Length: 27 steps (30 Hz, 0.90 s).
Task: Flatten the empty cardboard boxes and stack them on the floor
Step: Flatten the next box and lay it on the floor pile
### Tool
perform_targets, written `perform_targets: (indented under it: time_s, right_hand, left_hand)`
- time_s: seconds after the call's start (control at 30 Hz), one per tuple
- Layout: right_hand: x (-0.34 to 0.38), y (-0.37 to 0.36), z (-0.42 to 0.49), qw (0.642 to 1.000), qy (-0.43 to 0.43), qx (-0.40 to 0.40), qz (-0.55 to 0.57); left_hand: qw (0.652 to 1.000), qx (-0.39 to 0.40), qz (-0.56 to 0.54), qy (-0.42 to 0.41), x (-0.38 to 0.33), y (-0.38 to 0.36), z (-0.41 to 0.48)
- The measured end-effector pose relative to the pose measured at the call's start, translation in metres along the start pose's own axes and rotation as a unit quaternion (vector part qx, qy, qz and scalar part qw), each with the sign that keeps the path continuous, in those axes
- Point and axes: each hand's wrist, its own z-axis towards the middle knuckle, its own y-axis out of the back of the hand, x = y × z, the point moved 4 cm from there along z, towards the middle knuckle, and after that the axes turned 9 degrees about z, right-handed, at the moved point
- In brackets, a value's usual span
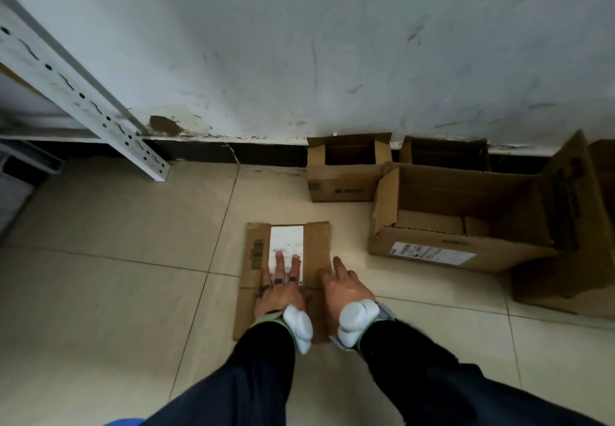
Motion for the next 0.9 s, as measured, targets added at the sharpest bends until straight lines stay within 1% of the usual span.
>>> perform_targets:
  time_s: [0.07,0.1,0.17,0.23,0.27,0.33,0.37,0.4,0.47,0.5,0.53,0.57,0.63,0.67,0.7,0.77,0.9]
  right_hand:
    - [0.009,0.009,0.0,1.0,0.016,0.015,0.014]
    - [0.013,0.015,0.0,0.999,0.025,0.017,0.018]
    - [0.021,0.031,-0.004,0.999,0.039,0.004,0.03]
    - [0.028,0.056,-0.012,0.998,0.047,-0.008,0.029]
    - [0.03,0.073,-0.019,0.998,0.051,-0.023,0.022]
    - [0.032,0.112,-0.038,0.993,0.069,-0.099,-0.002]
    - [0.032,0.129,-0.049,0.983,0.083,-0.164,-0.014]
    - [0.027,0.15,-0.067,0.965,0.087,-0.244,-0.029]
    - [0.016,0.175,-0.091,0.917,0.089,-0.378,-0.086]
    - [0.009,0.184,-0.1,0.896,0.076,-0.424,-0.109]
    - [-0.001,0.192,-0.109,0.892,0.042,-0.435,-0.112]
    - [-0.015,0.197,-0.114,0.905,-0.005,-0.412,-0.103]
    - [-0.049,0.195,-0.121,0.943,-0.1,-0.3,-0.103]
    - [-0.061,0.191,-0.122,0.955,-0.123,-0.246,-0.114]
    - [-0.07,0.188,-0.123,0.962,-0.127,-0.214,-0.113]
    - [-0.077,0.181,-0.122,0.972,-0.106,-0.19,-0.09]
    - [-0.072,0.17,-0.125,0.978,-0.062,-0.189,-0.066]
  left_hand:
    - [1.0,0.02,0.013,0.014,0.0,0.025,0.005]
    - [1.0,0.014,0.011,0.02,-0.004,0.037,0.005]
    - [0.999,-0.036,0.007,0.013,-0.02,0.068,-0.003]
    - [0.996,-0.083,0.018,-0.017,-0.037,0.104,-0.014]
    - [0.995,-0.094,0.024,-0.036,-0.047,0.121,-0.02]
    - [0.991,-0.119,0.006,-0.068,-0.07,0.153,-0.035]
    - [0.987,-0.138,-0.02,-0.077,-0.08,0.166,-0.043]
    - [0.982,-0.162,-0.041,-0.093,-0.096,0.179,-0.057]
    - [0.969,-0.204,-0.061,-0.123,-0.125,0.194,-0.077]
    - [0.964,-0.223,-0.072,-0.129,-0.137,0.194,-0.081]
    - [0.96,-0.233,-0.09,-0.124,-0.148,0.193,-0.084]
    - [0.963,-0.226,-0.105,-0.106,-0.158,0.189,-0.087]
    - [0.975,-0.186,-0.098,-0.07,-0.176,0.175,-0.089]
    - [0.981,-0.162,-0.084,-0.059,-0.183,0.168,-0.088]
    - [0.986,-0.143,-0.073,-0.051,-0.187,0.161,-0.087]
    - [0.989,-0.123,-0.069,-0.037,-0.188,0.154,-0.084]
    - [0.989,-0.121,-0.075,-0.031,-0.174,0.162,-0.088]
